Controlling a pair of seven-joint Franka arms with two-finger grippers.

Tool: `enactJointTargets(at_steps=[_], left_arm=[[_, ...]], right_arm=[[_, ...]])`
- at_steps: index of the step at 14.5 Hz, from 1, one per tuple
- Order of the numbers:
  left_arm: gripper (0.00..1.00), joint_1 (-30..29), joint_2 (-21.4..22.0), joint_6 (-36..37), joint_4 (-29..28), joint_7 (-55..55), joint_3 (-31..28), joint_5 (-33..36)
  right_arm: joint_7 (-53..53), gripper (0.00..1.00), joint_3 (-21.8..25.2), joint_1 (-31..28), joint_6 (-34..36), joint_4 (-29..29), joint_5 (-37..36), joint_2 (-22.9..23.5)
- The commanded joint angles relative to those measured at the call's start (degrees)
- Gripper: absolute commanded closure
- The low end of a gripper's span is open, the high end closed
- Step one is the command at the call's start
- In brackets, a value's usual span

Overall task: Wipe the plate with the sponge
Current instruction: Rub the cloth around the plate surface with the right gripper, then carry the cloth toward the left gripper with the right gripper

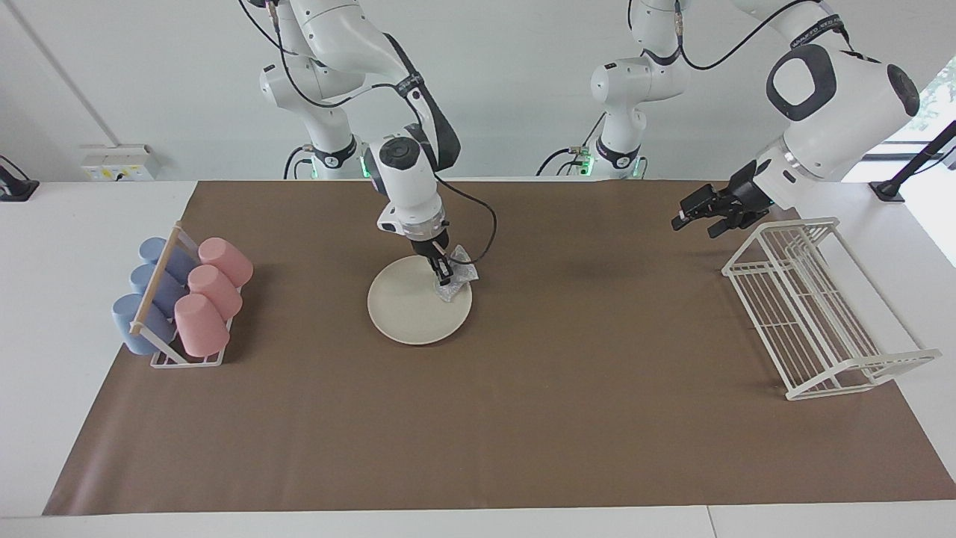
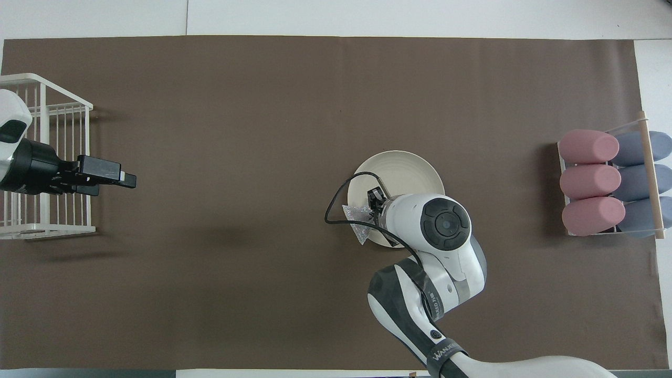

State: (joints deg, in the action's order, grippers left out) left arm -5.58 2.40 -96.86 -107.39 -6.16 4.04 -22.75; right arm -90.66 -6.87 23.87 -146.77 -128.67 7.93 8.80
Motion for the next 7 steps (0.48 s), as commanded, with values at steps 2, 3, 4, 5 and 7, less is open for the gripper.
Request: enactJointTargets(at_steps=[2, 3, 4, 5, 7], left_arm=[[0.00, 0.14, 0.59, -0.61, -0.45, 0.71, 0.00, 1.22], [0.00, 0.05, 0.59, -0.69, -0.36, 0.71, 0.00, 1.22], [0.00, 0.05, 0.59, -0.78, -0.36, 0.80, 0.00, 1.31], [0.00, 0.05, 0.59, -0.78, -0.45, 0.80, 0.00, 1.22], [0.00, 0.22, 0.85, -0.43, -0.63, 3.59, 0.09, 1.13]], right_arm=[[-1.70, 1.00, -0.42, -0.32, 1.21, 4.54, 1.47, 0.42], [-3.71, 1.00, -0.42, -0.14, 4.71, 7.17, 1.39, 0.42], [-5.65, 1.00, -0.42, -0.14, 9.09, 10.68, 1.39, 0.51], [-7.23, 1.00, -0.42, 0.56, 13.75, 14.20, 1.39, 0.43], [-11.53, 1.00, -0.42, 1.44, 21.75, 20.96, 0.52, 0.51]])
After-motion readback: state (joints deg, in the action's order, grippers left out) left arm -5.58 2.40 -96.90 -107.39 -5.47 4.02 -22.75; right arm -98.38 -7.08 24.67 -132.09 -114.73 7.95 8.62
